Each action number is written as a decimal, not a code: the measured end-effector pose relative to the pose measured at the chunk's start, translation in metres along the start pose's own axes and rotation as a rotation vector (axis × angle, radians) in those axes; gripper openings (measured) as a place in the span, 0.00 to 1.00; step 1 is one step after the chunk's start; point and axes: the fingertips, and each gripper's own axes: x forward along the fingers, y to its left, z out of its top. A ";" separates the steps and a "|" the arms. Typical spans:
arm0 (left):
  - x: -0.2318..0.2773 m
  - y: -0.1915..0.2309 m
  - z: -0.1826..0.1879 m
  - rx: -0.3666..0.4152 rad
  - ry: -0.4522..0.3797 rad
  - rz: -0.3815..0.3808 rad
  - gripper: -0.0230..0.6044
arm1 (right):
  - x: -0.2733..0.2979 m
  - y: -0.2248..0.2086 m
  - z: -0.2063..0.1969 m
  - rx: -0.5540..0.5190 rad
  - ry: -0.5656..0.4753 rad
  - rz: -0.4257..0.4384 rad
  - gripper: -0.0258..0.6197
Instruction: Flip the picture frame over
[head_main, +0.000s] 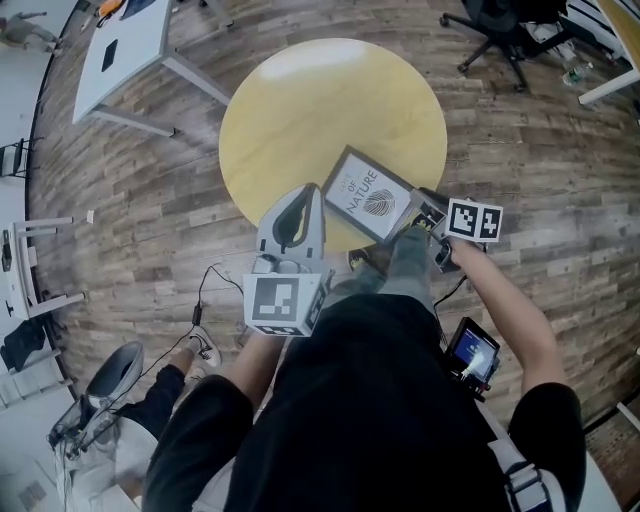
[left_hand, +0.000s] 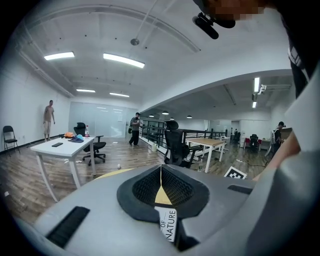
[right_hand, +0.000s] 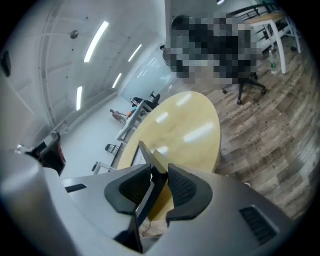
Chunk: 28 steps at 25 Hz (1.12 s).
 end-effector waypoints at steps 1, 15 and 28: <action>0.000 0.000 0.000 0.001 0.000 -0.001 0.07 | 0.003 -0.005 -0.006 -0.016 0.025 -0.040 0.19; -0.008 0.021 -0.001 -0.031 -0.006 0.026 0.07 | 0.026 -0.015 -0.037 -0.516 0.271 -0.308 0.16; -0.011 0.030 0.007 -0.069 -0.052 0.002 0.07 | 0.019 0.068 0.023 -0.725 0.048 -0.186 0.07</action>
